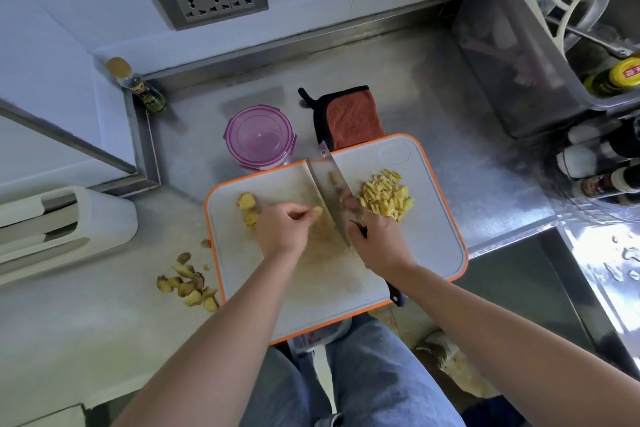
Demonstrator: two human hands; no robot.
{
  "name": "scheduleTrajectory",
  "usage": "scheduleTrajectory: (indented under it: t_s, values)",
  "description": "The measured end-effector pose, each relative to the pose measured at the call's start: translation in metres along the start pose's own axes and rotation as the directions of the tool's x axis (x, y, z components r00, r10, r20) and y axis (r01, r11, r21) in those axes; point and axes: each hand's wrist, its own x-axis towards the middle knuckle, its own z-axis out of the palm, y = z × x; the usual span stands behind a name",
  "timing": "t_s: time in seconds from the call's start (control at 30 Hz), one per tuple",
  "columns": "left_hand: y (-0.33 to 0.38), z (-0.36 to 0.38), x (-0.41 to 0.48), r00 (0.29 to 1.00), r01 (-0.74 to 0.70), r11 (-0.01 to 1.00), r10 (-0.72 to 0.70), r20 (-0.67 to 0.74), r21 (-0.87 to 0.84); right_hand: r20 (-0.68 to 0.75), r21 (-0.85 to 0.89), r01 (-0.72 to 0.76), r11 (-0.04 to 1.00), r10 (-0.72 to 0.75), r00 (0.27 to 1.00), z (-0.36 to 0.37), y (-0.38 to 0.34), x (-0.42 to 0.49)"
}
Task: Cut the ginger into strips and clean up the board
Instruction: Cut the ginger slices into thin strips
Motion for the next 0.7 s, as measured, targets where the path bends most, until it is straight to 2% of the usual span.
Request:
scheduleTrajectory:
  t_s: [0.07,0.2,0.5,0.7]
  values:
    - [-0.003,0.012,-0.015,0.997,0.071,0.997,-0.071,0.023,0.012,-0.005,-0.033,0.042,0.999,-0.042,0.999,0.002,0.003,-0.005]
    - [-0.008,0.024,-0.033,0.99,0.137,0.991,-0.137,-0.028,-0.002,-0.016,-0.125,0.086,0.988,-0.088,0.996,0.003,0.01,-0.016]
    - [-0.009,0.026,-0.035,0.991,0.12,0.993,-0.12,-0.053,-0.003,0.06,-0.266,0.153,0.952,-0.142,0.988,-0.003,0.011,-0.019]
    - [-0.007,0.027,-0.034,0.991,0.128,0.991,-0.129,-0.035,-0.034,0.069,-0.278,0.135,0.951,-0.12,0.99,0.001,0.013,-0.022]
